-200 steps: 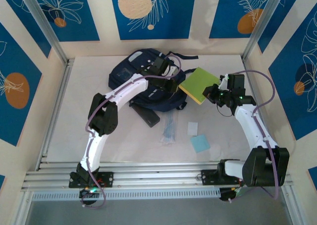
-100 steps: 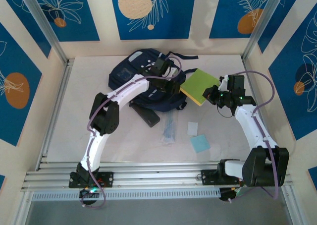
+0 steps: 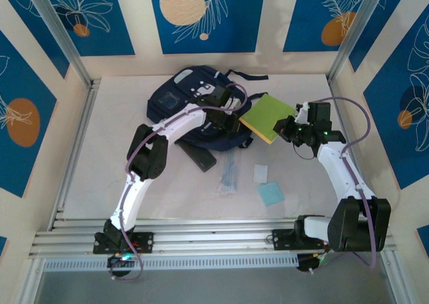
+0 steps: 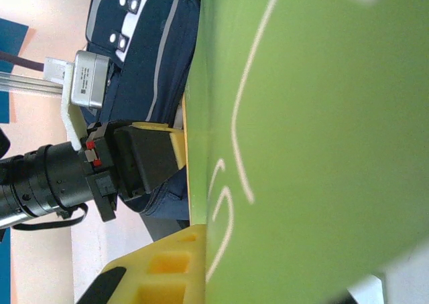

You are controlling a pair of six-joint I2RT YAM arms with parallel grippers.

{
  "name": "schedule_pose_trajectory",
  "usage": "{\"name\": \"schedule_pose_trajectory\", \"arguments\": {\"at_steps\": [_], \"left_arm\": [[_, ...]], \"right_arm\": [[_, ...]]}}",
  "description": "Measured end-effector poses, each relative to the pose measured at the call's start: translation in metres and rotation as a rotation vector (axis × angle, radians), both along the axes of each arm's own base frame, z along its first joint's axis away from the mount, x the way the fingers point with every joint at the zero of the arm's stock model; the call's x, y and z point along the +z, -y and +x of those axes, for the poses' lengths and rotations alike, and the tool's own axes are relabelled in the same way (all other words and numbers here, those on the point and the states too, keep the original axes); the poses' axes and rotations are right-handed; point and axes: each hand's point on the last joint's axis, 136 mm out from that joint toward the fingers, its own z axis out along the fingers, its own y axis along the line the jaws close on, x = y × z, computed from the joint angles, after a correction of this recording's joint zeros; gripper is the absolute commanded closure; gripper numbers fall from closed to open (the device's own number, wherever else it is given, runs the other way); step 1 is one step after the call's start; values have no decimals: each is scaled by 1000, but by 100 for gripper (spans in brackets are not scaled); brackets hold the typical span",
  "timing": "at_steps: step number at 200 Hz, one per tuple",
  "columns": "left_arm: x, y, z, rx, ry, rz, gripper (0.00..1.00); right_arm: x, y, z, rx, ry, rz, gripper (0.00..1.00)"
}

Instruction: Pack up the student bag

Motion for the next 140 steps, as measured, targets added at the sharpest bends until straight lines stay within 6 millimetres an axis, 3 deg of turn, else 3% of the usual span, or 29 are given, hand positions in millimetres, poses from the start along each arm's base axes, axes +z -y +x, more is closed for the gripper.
{"name": "schedule_pose_trajectory", "arguments": {"at_steps": [22, 38, 75, 93, 117, 140], "left_arm": [[2, 2, 1, 20, -11, -16, 60], [3, 4, 1, 22, -12, -28, 62], [6, 5, 6, 51, -15, -49, 79], [7, 5, 8, 61, -15, -56, 78], [9, 6, 10, 80, -24, -73, 66], [12, 7, 15, 99, -24, -100, 69]], "right_arm": [[0, 3, 0, -7, -1, 3, 100], [0, 4, 0, -8, -2, 7, 100], [-4, 2, -2, -3, -12, 13, 100], [-4, 3, -2, -3, -12, 13, 100], [-4, 3, -2, -1, -11, 14, 100], [-4, 4, -2, -3, -10, 13, 100]]}}
